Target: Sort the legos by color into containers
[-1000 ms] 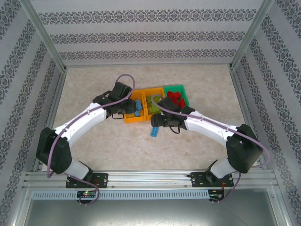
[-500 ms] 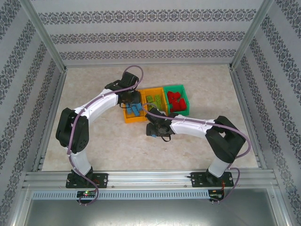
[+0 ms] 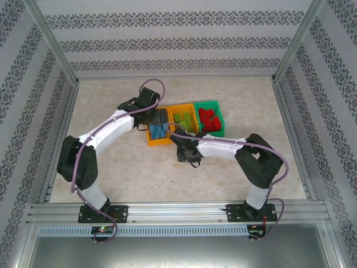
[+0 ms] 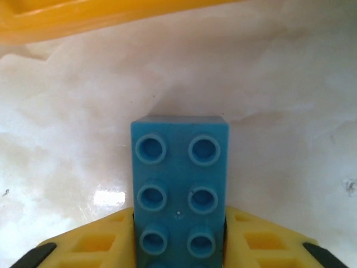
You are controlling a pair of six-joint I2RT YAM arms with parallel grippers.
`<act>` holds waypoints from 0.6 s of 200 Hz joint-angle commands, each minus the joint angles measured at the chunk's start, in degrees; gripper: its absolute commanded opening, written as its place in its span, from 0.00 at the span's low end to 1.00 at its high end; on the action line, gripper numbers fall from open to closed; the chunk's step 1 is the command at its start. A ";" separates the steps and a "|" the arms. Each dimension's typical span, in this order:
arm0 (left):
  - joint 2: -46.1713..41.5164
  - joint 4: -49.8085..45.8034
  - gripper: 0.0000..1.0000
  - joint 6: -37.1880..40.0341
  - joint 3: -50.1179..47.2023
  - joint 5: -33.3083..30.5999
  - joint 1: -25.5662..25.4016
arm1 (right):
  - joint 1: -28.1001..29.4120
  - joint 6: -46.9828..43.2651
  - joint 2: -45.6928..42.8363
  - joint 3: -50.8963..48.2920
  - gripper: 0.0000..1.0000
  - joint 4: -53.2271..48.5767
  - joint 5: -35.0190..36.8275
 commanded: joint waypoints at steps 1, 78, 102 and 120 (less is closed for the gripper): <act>-5.30 -0.31 0.96 0.43 -2.51 -5.79 0.60 | 1.71 -3.05 -0.89 1.03 0.25 0.90 0.06; -21.76 1.75 0.99 -1.94 -19.32 -7.77 5.59 | 1.03 -13.40 -7.95 8.23 0.18 6.26 -2.65; -26.72 2.53 0.99 -3.38 -24.58 -7.32 8.00 | -1.90 -16.14 -3.46 12.89 0.18 9.05 -7.79; -30.07 3.19 0.99 -3.88 -27.88 -7.32 9.11 | -4.55 -16.43 0.97 16.69 0.18 10.70 -11.83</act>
